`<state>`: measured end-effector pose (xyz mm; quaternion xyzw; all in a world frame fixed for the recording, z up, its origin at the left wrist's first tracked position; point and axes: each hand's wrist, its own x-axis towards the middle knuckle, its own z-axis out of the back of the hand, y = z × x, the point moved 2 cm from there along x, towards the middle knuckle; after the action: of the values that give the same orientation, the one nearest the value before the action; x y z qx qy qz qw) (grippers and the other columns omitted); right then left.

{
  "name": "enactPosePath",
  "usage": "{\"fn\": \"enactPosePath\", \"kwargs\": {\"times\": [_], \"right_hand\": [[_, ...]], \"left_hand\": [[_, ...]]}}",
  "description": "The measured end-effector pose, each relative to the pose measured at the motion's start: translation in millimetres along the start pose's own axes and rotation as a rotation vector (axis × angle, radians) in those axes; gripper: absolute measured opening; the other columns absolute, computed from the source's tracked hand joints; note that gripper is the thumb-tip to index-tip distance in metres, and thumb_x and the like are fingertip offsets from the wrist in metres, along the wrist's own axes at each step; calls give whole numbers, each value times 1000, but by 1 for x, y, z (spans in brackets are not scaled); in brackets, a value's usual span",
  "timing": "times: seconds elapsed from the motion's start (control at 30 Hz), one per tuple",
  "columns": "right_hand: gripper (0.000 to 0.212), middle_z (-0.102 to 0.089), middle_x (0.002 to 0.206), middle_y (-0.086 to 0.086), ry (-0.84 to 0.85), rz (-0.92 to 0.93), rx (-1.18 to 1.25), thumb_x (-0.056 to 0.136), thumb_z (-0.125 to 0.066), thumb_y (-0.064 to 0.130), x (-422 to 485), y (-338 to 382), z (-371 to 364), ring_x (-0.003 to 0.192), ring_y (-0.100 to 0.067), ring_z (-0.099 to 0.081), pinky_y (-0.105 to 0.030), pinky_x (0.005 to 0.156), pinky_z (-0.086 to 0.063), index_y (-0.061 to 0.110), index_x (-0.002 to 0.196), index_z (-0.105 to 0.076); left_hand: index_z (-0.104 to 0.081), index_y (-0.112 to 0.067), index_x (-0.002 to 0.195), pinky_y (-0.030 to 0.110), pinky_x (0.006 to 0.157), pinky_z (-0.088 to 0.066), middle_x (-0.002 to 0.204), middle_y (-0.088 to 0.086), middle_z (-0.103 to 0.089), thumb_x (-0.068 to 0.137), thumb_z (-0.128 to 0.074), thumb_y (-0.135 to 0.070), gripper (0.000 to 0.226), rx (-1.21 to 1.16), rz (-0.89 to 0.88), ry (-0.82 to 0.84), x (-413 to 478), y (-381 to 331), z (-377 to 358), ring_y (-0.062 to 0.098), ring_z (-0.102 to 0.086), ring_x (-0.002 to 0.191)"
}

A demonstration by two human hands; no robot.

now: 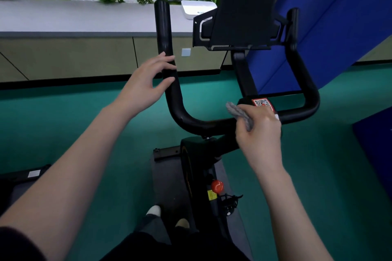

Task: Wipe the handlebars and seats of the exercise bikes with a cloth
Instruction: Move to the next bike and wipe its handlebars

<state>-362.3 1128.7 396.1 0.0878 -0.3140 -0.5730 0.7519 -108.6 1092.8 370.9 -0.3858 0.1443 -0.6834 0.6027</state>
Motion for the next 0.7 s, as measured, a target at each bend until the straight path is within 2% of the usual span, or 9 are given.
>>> {"fn": "enactPosePath", "kwargs": {"times": [0.07, 0.13, 0.23, 0.3, 0.4, 0.47, 0.53, 0.63, 0.7], "right_hand": [[36, -71, 94, -9, -18, 35, 31, 75, -58, -14, -7, 6, -4, 92, -23, -55, -9, 85, -33, 3, 104, -71], [37, -72, 95, -2, -39, 81, 80, 74, -61, -14, -19, 15, -7, 87, -17, -52, -12, 83, -40, 6, 103, -71], [34, -71, 96, 0, -6, 137, 209, 76, -62, -13, -34, 23, -10, 87, -18, -56, -23, 78, -50, 6, 103, -71], [33, -69, 97, 1, -36, 138, 277, 77, -63, -12, -35, 18, -5, 89, -21, -60, -30, 77, -53, 4, 105, -70], [31, -69, 101, -6, -209, 55, 253, 80, -60, -12, -28, -8, 7, 95, -27, -61, -38, 83, -53, 1, 107, -69], [30, -69, 101, -8, -256, 24, 201, 80, -60, -12, -26, -19, 7, 96, -26, -59, -35, 85, -50, -1, 107, -68], [29, -69, 99, -8, -221, 54, 178, 79, -63, -11, -35, -17, -4, 93, -23, -58, -31, 84, -51, -1, 105, -68], [27, -67, 99, -7, -186, 75, 255, 80, -64, -10, -58, -6, -21, 93, -20, -59, -27, 83, -52, -2, 105, -68], [24, -65, 102, -4, -228, 86, 331, 82, -62, -6, -67, -2, -25, 95, -18, -62, -22, 86, -50, -2, 105, -68]], "left_hand": [[-60, -18, 118, 5, 105, -21, 140, -11, -47, 94, -56, -20, 25, 3, 11, -5, -1, -1, 0, 3, -30, 138], [-60, -18, 119, 18, 111, -25, 140, -11, -47, 94, -55, -21, 25, 5, 20, -4, -2, -2, -1, 3, -30, 138], [-60, -18, 120, 37, 115, -28, 141, -13, -46, 94, -54, -21, 26, -4, 46, 1, -3, -4, 1, 1, -29, 138], [-60, -17, 120, 38, 114, -29, 141, -12, -46, 94, -54, -21, 26, -8, 54, 3, -3, -6, 1, 2, -29, 137], [-60, -18, 120, 32, 113, -28, 141, -11, -46, 94, -54, -21, 26, 18, 60, -1, -2, -9, 1, 2, -30, 137], [-60, -18, 120, 27, 111, -27, 142, -12, -46, 94, -54, -21, 27, 33, 63, -3, -3, -9, 0, 2, -30, 138], [-59, -20, 121, 27, 110, -27, 142, -13, -45, 95, -53, -23, 27, 31, 72, -4, -3, -9, -1, 1, -29, 138], [-58, -21, 122, 33, 113, -28, 143, -14, -44, 95, -52, -24, 27, 25, 69, 5, -4, -8, -1, 1, -28, 138], [-58, -20, 121, 37, 114, -29, 142, -14, -45, 95, -52, -25, 27, 19, 54, 9, -4, -6, 0, 1, -28, 138]]}}
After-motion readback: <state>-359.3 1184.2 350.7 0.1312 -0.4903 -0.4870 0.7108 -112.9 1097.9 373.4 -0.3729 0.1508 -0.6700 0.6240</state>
